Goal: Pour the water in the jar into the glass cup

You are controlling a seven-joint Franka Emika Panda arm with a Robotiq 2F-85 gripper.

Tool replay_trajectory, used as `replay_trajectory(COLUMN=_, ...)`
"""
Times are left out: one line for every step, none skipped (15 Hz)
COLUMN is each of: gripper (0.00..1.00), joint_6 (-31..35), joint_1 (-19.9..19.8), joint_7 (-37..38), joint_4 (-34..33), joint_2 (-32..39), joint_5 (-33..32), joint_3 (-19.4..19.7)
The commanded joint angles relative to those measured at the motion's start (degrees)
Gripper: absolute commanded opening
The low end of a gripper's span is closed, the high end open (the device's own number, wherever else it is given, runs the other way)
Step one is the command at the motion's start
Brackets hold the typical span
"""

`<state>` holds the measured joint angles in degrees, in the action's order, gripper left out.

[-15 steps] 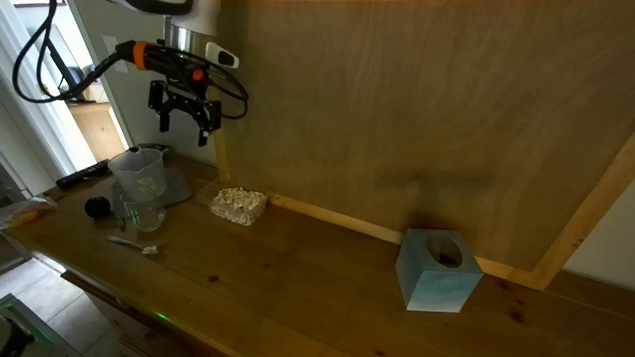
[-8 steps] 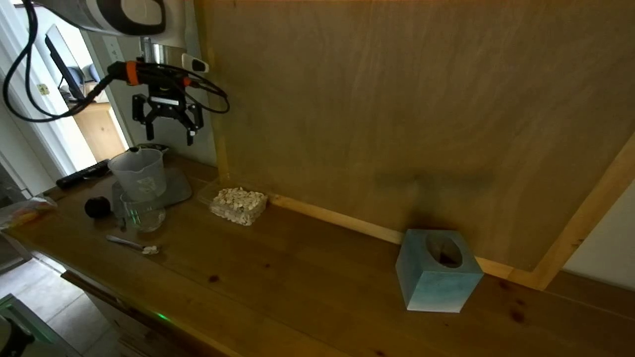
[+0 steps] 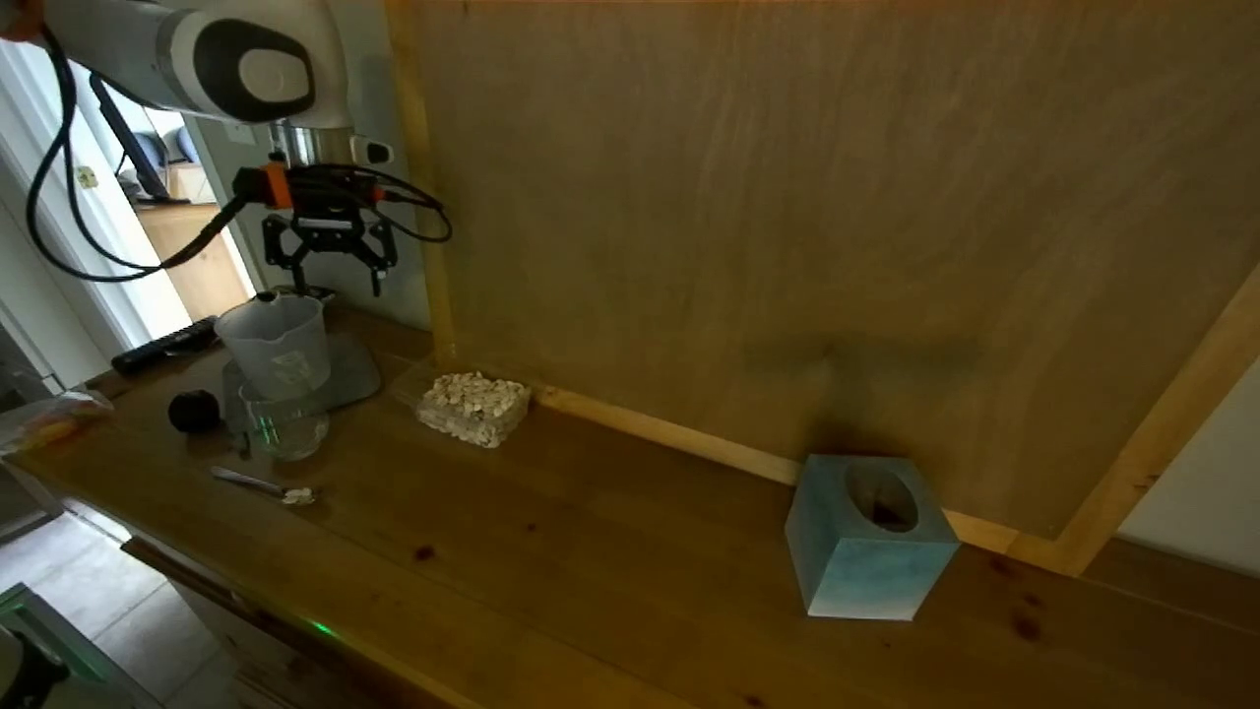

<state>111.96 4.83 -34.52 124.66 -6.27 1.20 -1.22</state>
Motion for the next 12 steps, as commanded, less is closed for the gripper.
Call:
replay_trajectory(gripper=1.0, joint_6=0.0, joint_1=0.4, joint_7=-2.3, joint_4=0.6, joint_2=0.8, joint_5=3.9, joint_3=-0.3)
replay_trajectory(gripper=1.0, joint_6=0.2, joint_1=0.4, joint_7=-2.5, joint_4=0.8, joint_2=1.1, joint_5=4.1, joint_3=-0.5)
replay_trajectory(gripper=1.0, joint_6=-0.2, joint_1=0.0, joint_7=-1.0, joint_4=0.3, joint_2=0.6, joint_5=2.2, joint_3=-0.6)
replay_trajectory(gripper=1.0, joint_6=-0.2, joint_1=0.1, joint_7=-1.1, joint_4=0.5, joint_2=0.8, joint_5=2.6, joint_3=-0.7)
replay_trajectory(gripper=1.0, joint_6=-0.1, joint_1=0.1, joint_7=-1.2, joint_4=0.6, joint_2=1.0, joint_5=2.7, joint_3=-0.7)
replay_trajectory(gripper=1.0, joint_6=-0.1, joint_1=0.1, joint_7=-1.2, joint_4=0.6, joint_2=1.0, joint_5=2.8, joint_3=-0.8)
replay_trajectory(gripper=1.0, joint_6=-0.1, joint_1=0.1, joint_7=-1.2, joint_4=0.7, joint_2=1.0, joint_5=2.8, joint_3=-0.8)
replay_trajectory(gripper=1.0, joint_6=-0.3, joint_1=0.7, joint_7=-2.8, joint_4=0.8, joint_2=1.3, joint_5=4.4, joint_3=-1.1)
replay_trajectory(gripper=1.0, joint_6=-0.1, joint_1=1.0, joint_7=-3.5, joint_4=0.8, joint_2=1.6, joint_5=5.3, joint_3=-1.4)
replay_trajectory(gripper=1.0, joint_6=0.2, joint_1=1.5, joint_7=-4.0, joint_4=1.0, joint_2=1.9, joint_5=5.7, joint_3=-1.9)
replay_trajectory(gripper=1.0, joint_6=0.8, joint_1=1.9, joint_7=-4.3, joint_4=1.2, joint_2=2.0, joint_5=6.0, joint_3=-2.4)
replay_trajectory(gripper=1.0, joint_6=1.3, joint_1=2.3, joint_7=-4.9, joint_4=1.3, joint_2=2.2, joint_5=6.5, joint_3=-3.0)
